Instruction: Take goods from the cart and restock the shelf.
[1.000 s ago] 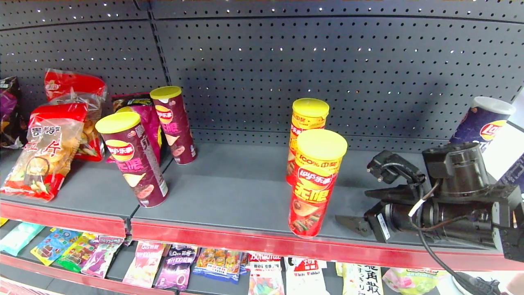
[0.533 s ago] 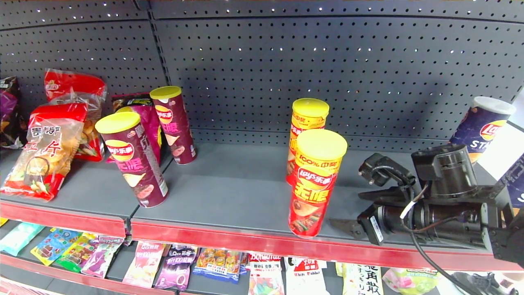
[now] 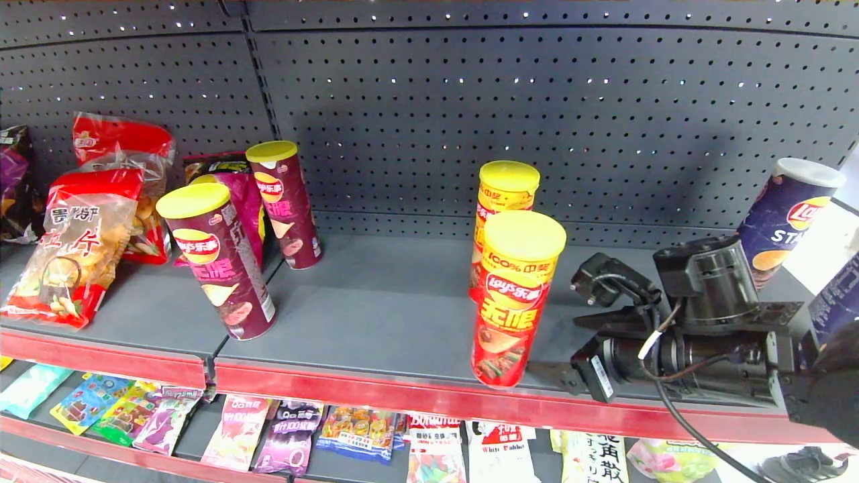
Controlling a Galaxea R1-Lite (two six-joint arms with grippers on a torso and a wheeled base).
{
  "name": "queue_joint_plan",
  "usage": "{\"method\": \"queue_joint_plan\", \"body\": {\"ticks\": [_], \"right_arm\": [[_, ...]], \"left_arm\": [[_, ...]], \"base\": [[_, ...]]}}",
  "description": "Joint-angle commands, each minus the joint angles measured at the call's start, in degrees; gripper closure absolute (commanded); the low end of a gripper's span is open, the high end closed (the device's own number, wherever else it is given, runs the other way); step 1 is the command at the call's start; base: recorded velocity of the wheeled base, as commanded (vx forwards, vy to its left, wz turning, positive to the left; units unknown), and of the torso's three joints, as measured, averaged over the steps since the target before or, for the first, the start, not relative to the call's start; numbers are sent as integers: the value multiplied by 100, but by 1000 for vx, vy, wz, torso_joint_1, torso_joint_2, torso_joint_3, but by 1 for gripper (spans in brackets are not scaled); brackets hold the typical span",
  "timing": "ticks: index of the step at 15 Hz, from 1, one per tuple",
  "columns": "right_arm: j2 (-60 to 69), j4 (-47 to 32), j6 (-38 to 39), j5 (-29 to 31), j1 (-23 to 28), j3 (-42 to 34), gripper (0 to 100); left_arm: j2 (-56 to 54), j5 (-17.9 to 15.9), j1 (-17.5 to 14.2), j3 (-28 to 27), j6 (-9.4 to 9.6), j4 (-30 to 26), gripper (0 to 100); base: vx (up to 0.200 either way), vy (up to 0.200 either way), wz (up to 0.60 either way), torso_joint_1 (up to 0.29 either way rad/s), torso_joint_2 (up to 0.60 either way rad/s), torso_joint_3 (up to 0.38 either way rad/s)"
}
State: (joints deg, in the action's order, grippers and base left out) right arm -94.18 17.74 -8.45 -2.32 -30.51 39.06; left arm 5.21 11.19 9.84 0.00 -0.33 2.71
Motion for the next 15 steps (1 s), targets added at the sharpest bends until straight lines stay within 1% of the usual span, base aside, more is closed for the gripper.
{"method": "queue_joint_plan", "body": {"ticks": [1, 3, 15], "right_arm": [[-65, 2, 1, 3, 2, 49, 0], [-153, 2, 1, 153, 2, 120, 0], [-329, 2, 19, 153, -95, 366, 0]], "left_arm": [[7, 6, 1, 0, -2, 2, 0], [16, -3, 1, 0, -11, 2, 0], [16, 6, 1, 0, -20, 2, 0]], "base": [[0, 0, 0, 0, 0, 0], [0, 0, 0, 0, 0, 0], [0, 0, 0, 0, 0, 0]]}}
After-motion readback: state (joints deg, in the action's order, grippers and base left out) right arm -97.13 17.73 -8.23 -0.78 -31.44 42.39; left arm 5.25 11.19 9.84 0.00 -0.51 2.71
